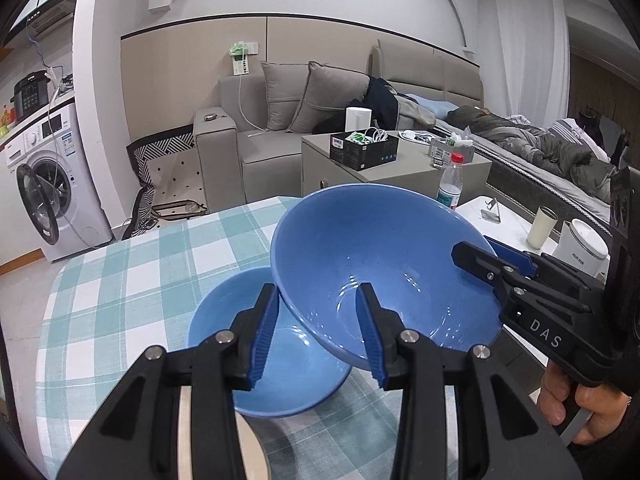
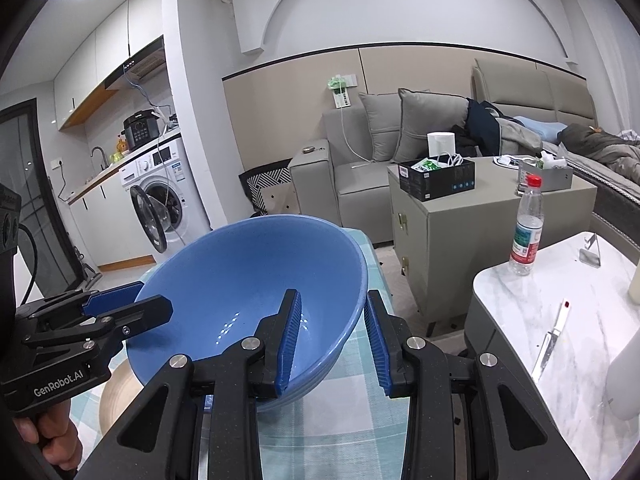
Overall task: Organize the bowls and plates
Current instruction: 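Lift the last blue bowl with both grippers and carry it over the nested bowls, then lower the held blue bowl into the nested blue bowls with both grippers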
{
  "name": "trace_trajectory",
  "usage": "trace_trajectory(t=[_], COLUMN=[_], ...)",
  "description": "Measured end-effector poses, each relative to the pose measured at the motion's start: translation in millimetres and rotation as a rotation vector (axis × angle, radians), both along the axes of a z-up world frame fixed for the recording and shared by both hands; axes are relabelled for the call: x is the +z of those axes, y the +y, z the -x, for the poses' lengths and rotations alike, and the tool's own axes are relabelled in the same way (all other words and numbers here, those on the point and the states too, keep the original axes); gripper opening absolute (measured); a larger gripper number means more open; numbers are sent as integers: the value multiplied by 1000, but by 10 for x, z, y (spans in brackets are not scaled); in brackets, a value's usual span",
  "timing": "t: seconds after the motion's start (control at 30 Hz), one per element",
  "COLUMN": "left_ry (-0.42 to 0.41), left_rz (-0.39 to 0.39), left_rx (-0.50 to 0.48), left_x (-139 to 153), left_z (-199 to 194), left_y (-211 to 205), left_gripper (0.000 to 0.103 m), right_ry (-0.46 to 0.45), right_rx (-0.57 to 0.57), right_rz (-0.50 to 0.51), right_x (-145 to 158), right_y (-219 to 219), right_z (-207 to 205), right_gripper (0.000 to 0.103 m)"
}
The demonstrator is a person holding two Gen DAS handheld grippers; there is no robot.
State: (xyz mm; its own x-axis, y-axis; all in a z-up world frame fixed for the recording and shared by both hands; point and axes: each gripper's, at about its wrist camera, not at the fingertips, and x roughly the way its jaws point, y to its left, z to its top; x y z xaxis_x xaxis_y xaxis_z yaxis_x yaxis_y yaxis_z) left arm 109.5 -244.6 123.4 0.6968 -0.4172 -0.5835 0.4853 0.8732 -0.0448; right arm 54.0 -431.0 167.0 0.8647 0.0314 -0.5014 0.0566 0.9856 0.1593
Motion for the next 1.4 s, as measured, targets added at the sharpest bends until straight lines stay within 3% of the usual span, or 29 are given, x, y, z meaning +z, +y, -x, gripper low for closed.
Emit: trace_trajectory(t=[0.7,1.4], left_ry=[29,93], left_rz=[31,59], left_rx=[82,145], left_x=[-174,-473], left_z=[-157,-410], left_y=[474,771], left_gripper=[39,39], right_ry=[-32,15], right_rx=[48,110], right_rz=[-11,41], right_x=[-135,-377], right_y=[512,893], right_z=[-205,-406], right_gripper=[33,33])
